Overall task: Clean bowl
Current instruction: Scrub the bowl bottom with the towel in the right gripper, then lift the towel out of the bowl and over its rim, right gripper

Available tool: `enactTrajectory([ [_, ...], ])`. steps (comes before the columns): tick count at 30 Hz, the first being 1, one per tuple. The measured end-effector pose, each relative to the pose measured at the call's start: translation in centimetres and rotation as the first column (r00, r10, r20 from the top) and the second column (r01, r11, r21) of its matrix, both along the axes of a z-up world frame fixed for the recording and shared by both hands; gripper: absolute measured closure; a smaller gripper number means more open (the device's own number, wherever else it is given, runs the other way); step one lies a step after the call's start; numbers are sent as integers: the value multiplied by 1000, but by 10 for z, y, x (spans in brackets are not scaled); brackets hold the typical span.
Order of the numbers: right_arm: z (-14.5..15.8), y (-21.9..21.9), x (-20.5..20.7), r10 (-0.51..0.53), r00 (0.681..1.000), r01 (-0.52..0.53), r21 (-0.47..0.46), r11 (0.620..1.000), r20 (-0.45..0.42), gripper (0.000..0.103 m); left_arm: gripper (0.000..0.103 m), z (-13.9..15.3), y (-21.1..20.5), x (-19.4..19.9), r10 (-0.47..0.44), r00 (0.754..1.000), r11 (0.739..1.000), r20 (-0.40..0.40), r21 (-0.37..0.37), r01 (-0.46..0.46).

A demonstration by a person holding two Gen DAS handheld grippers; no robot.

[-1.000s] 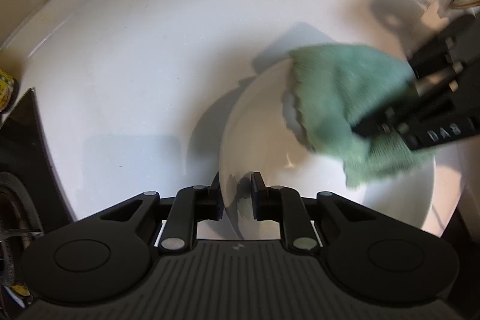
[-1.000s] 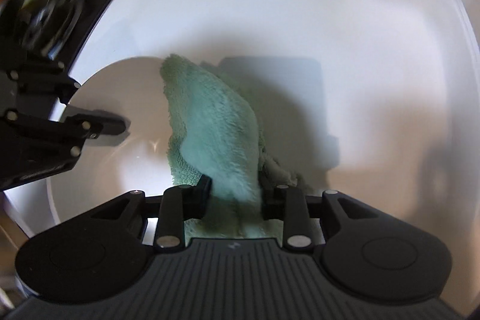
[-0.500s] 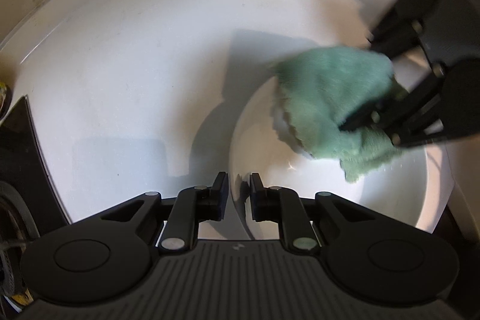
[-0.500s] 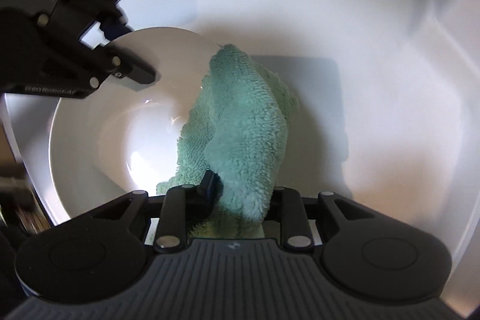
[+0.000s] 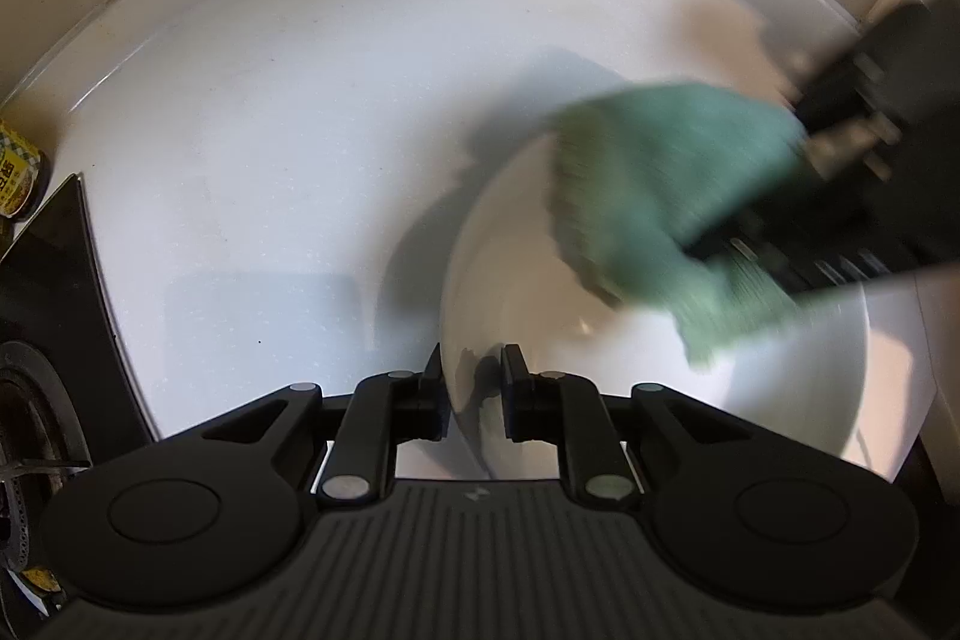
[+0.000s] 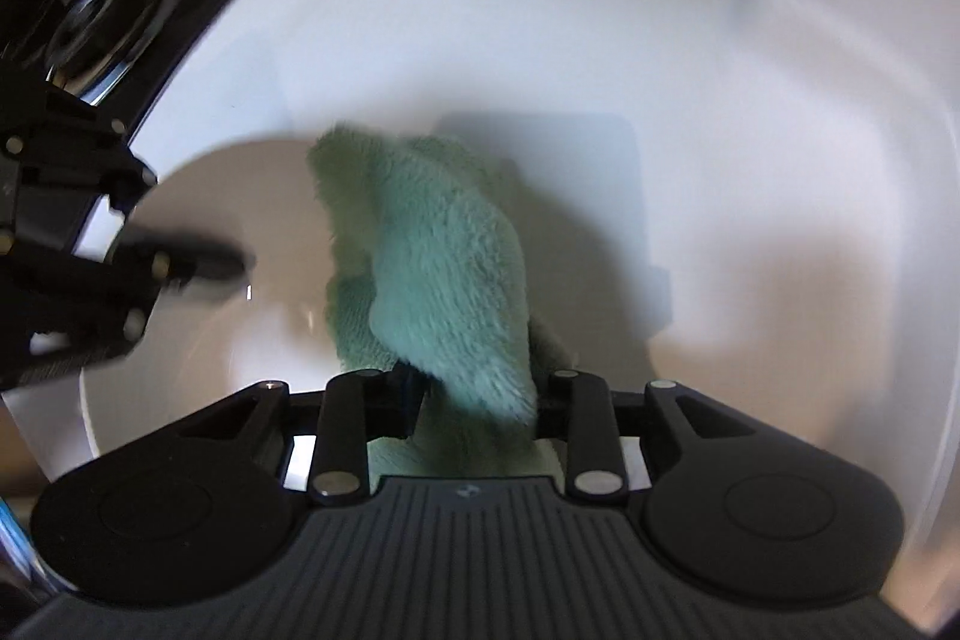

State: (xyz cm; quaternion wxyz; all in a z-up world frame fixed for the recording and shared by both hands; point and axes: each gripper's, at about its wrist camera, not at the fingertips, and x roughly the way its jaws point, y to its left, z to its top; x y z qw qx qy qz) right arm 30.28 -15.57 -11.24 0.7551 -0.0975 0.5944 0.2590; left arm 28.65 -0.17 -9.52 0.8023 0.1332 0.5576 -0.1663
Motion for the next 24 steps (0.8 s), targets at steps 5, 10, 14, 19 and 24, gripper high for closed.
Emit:
enactTrajectory([
  [5, -4, -14, -5, -40, 997, 45, 71, 996, -73, 78, 88, 0, 11, -3, -5, 1000, 999, -13, -43, 4],
  [10, -6, -1, 4, 40, 998, -37, 57, 998, -58, 80, 88, 3, 24, -5, -17, 999, 998, -35, -55, 15],
  [14, 0, 4, 2, 193, 981, -193, 16, 981, -3, 84, 86, 6, 16, -3, -50, 998, 999, -38, -21, 49],
  [19, -1, 36, 0, 374, 926, -371, -61, 927, 45, 84, 87, 7, 11, 8, -75, 996, 997, -43, 0, 75],
  [24, 1, 52, 10, 459, 884, -454, -71, 888, 84, 84, 90, 19, 18, -8, -71, 997, 997, -40, 15, 72],
])
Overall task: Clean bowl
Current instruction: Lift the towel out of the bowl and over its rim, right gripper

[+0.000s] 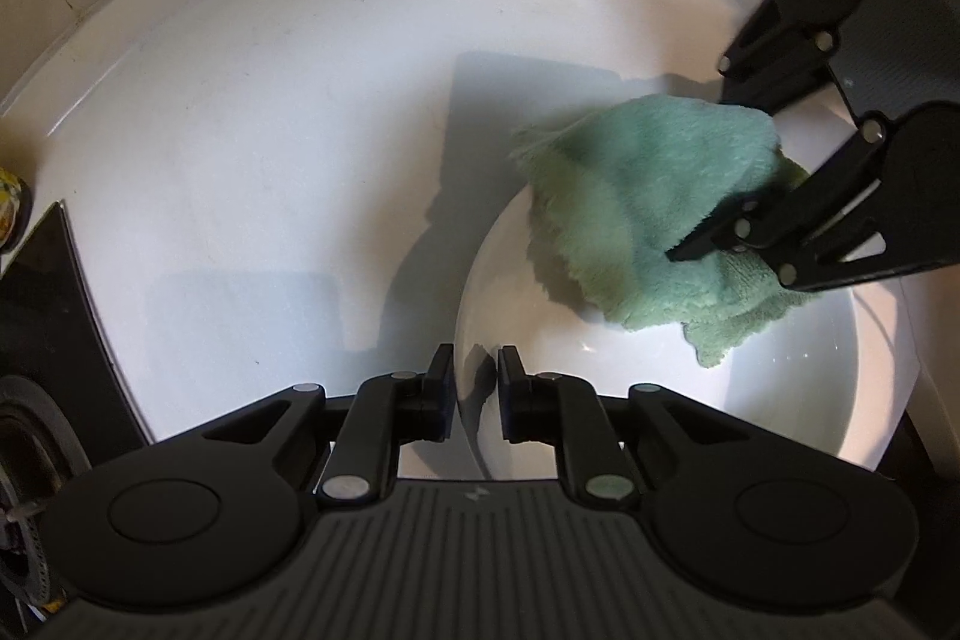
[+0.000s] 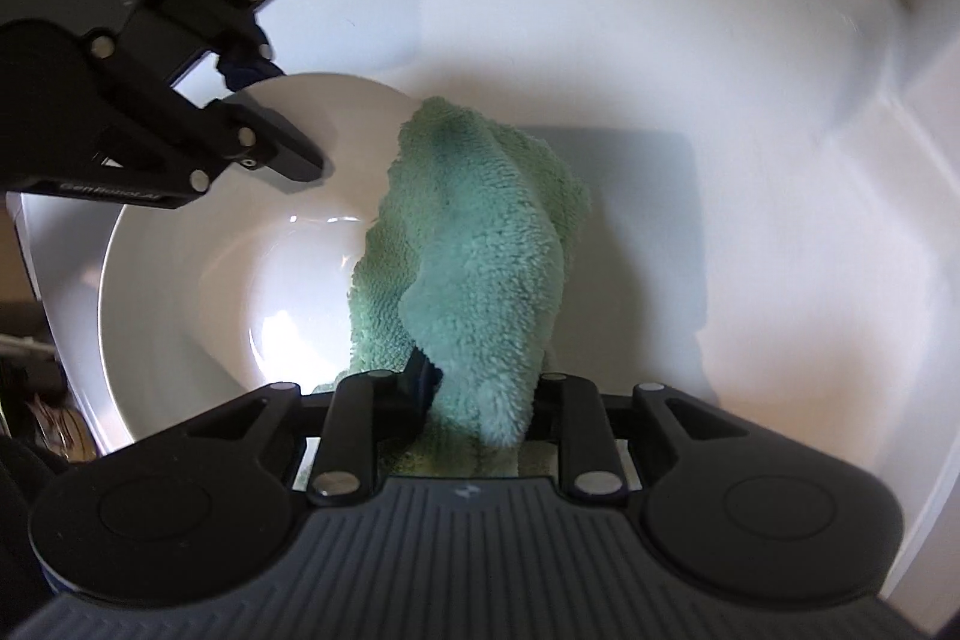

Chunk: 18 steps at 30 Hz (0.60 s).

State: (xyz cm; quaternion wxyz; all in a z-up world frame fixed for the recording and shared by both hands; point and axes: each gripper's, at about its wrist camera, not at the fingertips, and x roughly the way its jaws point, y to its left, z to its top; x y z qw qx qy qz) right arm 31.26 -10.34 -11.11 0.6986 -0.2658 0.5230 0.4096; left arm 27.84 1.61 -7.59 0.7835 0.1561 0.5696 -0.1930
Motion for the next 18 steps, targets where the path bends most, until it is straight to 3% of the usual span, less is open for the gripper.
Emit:
enactTrajectory([
  [3, 0, 3, 8, -37, 999, 37, 24, 999, 0, 84, 90, 8, 21, -5, 22, 1000, 1000, 0, -1, -22],
  [7, 8, -16, 7, -224, 974, 226, 73, 971, -34, 85, 90, -9, 17, 2, 57, 998, 998, 13, -7, -56],
  [12, 25, -57, -6, -432, 892, 451, 212, 867, -132, 86, 90, -10, 21, -5, 63, 998, 998, 30, -20, -63],
  [15, 37, -89, -13, -481, 855, 519, 299, 801, -194, 90, 90, -11, 24, -9, 66, 997, 998, 35, -26, -65],
  [18, 48, -111, -21, -519, 839, 541, 341, 769, -163, 91, 90, -13, 27, -15, 75, 997, 997, 37, -32, -73],
])
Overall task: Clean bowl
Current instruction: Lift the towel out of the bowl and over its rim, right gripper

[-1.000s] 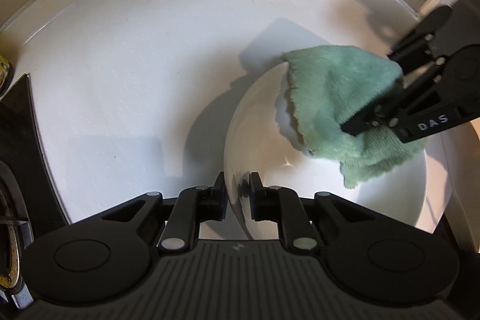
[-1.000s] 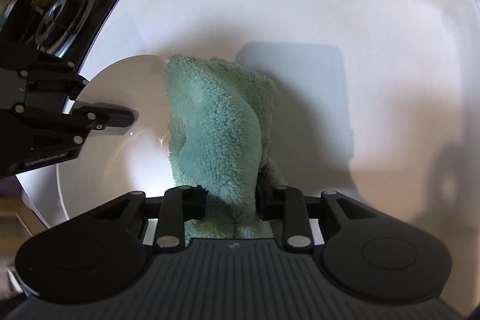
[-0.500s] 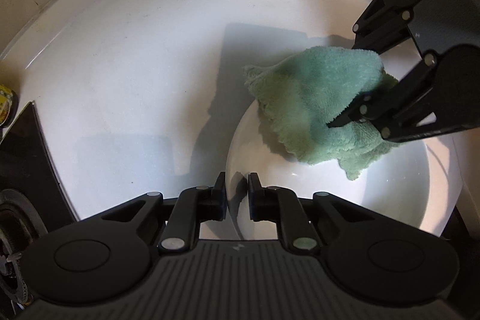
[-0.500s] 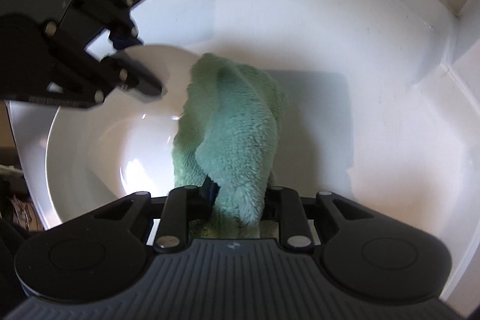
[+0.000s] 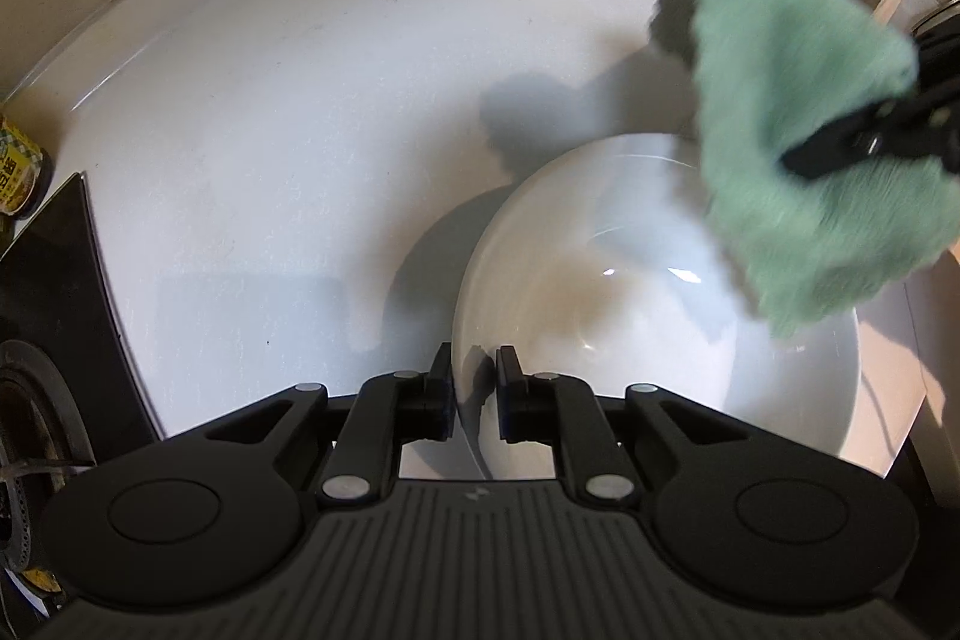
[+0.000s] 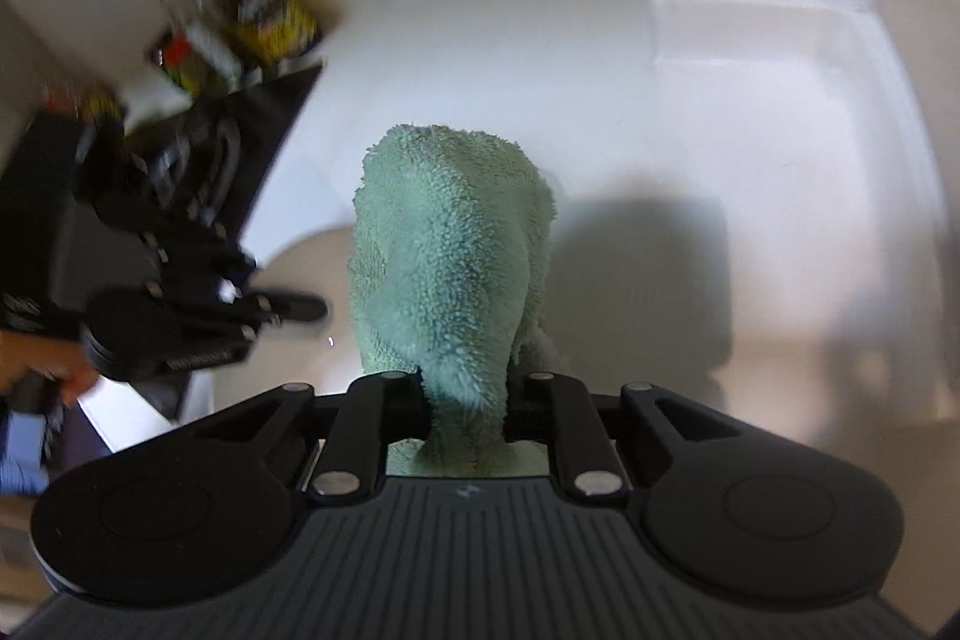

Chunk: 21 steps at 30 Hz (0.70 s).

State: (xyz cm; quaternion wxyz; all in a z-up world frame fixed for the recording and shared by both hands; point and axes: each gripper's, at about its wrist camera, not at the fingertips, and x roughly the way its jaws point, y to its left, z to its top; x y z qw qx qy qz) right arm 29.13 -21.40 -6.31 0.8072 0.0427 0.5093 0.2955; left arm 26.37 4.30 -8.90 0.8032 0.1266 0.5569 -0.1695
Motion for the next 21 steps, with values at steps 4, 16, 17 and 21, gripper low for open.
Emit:
enactTrajectory([
  [4, -6, -5, -12, 73, 995, -66, -87, 994, 73, 91, 91, -2, 4, -5, 14, 1000, 1000, -1, -9, -14],
  [16, -38, 24, -44, 443, 889, -400, -274, 875, 119, 91, 91, 4, 7, -16, 37, 999, 999, 1, -10, -37],
  [17, -36, 26, -49, 461, 880, -414, -289, 863, 116, 91, 91, 2, 7, -15, 40, 999, 999, 2, -11, -40],
  [21, -30, 33, -72, 511, 853, -452, -334, 827, 111, 91, 91, -5, 3, -7, 52, 999, 999, 12, -13, -51],
])
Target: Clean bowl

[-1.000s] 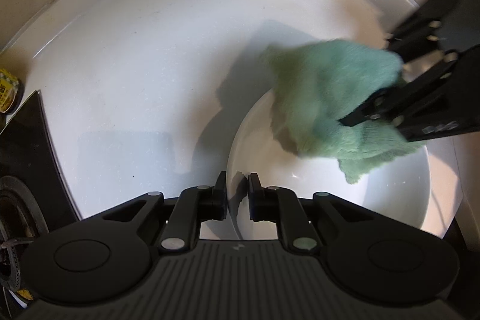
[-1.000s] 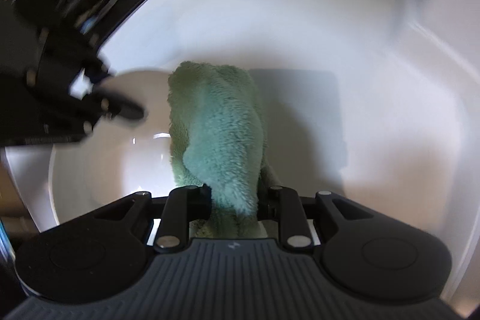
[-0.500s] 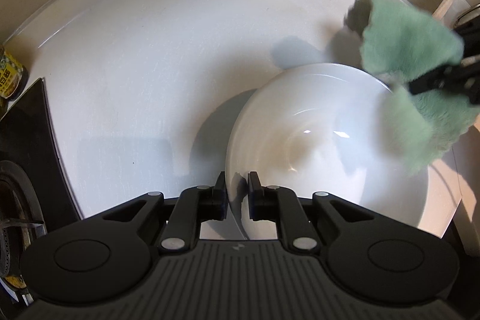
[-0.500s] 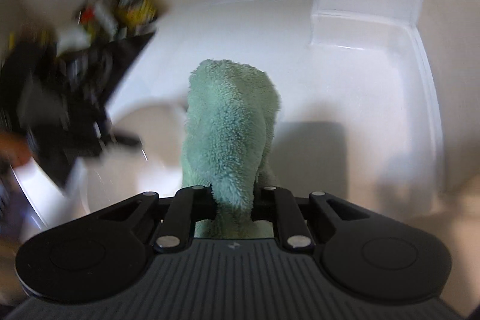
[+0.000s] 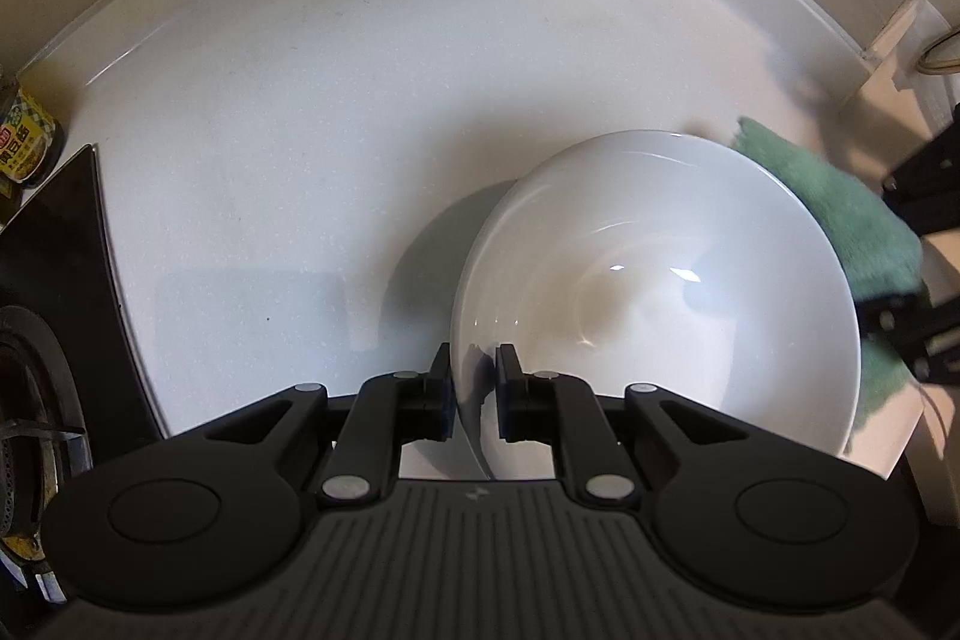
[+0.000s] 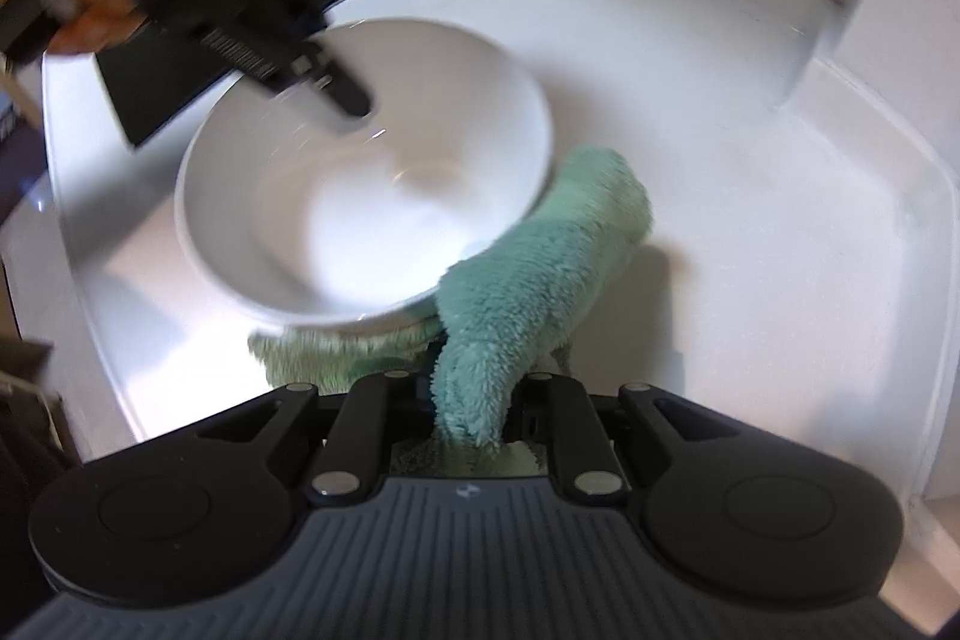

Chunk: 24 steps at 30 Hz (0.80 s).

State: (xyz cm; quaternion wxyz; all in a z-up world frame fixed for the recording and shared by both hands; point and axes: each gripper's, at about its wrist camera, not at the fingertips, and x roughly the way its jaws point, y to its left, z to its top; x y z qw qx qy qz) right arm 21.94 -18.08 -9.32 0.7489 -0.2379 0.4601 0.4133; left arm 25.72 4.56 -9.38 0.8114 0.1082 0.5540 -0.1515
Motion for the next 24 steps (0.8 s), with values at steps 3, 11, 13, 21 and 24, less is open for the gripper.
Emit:
enactTrajectory([
  [3, 0, 7, -15, 16, 1000, -16, -1, 1000, -8, 91, 90, 0, 1, -4, 2, 1000, 1000, 2, 1, -2],
  [11, 2, 13, -21, 45, 999, -45, -20, 999, 2, 91, 90, 3, 9, 6, -61, 998, 998, -26, -28, 60],
  [13, 3, 13, -18, 47, 999, -47, -27, 999, 13, 91, 90, 5, 9, 13, -83, 996, 996, -23, -42, 82],
  [21, 3, 21, -5, 64, 997, -63, -34, 997, 34, 91, 91, 1, 11, 20, -37, 999, 998, -38, -42, 36],
  [24, 6, 18, 4, 57, 997, -55, -33, 998, 53, 91, 91, 0, 10, 8, 34, 999, 999, -28, -18, -35],
])
